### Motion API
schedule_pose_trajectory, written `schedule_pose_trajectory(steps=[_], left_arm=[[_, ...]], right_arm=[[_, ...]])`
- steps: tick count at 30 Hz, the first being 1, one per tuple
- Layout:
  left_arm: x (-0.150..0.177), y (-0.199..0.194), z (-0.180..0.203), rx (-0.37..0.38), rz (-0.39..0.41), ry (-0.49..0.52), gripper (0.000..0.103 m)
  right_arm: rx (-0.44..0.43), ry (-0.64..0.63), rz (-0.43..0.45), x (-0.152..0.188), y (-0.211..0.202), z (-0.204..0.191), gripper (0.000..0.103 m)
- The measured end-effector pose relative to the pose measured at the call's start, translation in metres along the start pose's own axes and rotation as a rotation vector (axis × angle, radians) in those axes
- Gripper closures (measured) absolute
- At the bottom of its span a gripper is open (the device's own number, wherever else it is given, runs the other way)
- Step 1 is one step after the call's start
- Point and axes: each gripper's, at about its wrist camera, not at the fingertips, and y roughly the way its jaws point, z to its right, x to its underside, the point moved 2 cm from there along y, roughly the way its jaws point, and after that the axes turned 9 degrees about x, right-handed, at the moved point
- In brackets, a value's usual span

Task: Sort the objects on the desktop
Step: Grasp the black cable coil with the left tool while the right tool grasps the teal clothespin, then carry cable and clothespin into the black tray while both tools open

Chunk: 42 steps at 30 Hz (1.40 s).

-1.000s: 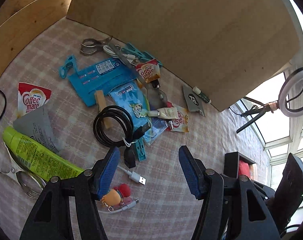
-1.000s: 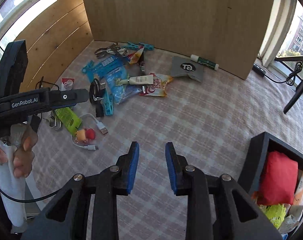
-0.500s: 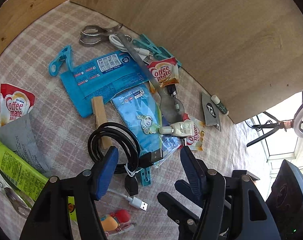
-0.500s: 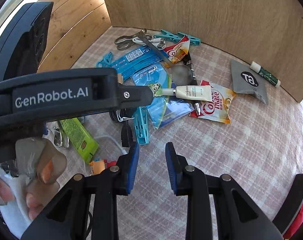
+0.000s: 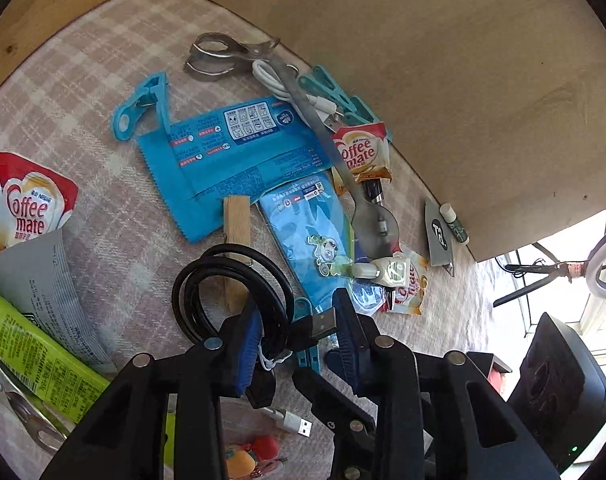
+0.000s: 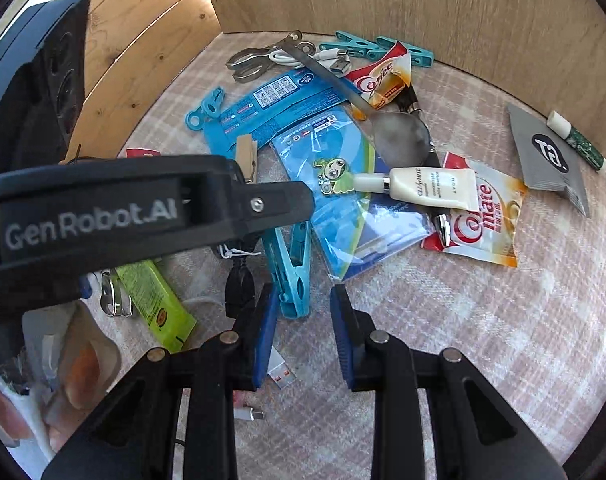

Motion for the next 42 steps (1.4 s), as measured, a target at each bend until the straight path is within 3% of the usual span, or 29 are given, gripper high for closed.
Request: schedule_pose_trajectory(steps=[2, 8, 14, 23, 31, 42], left_arm=[[-0.001, -0.007, -0.004, 0.006, 0.010, -0.004, 0.071], [0.003, -0.020, -0.007, 0.012, 0.029, -0.001, 0.071], [0.016, -0.030, 0.007, 0.024, 0.031, 0.030, 0.071], [0.058, -0.024, 0.090, 0.061, -0.012, 0.227, 0.071], [0.134, 0.011, 0.190, 0.152, -0.166, 0.457, 0.071], [0.283, 0.048, 0.284, 0.234, -0.435, 0.756, 0.071]], right_arm=[[-0.010, -0.001, -0.009, 0.000, 0.001, -0.001, 0.086], [-0.012, 0.006, -0.004, 0.005, -0.004, -0.003, 0.087], [-0.036, 0.032, 0.036, 0.023, -0.034, 0.003, 0.087], [0.009, 0.185, 0.133, 0.073, -0.108, 0.069, 0.087], [0.121, 0.388, 0.220, 0.145, -0.186, 0.170, 0.087], [0.278, 0.676, 0.242, 0.275, -0.252, 0.277, 0.087]])
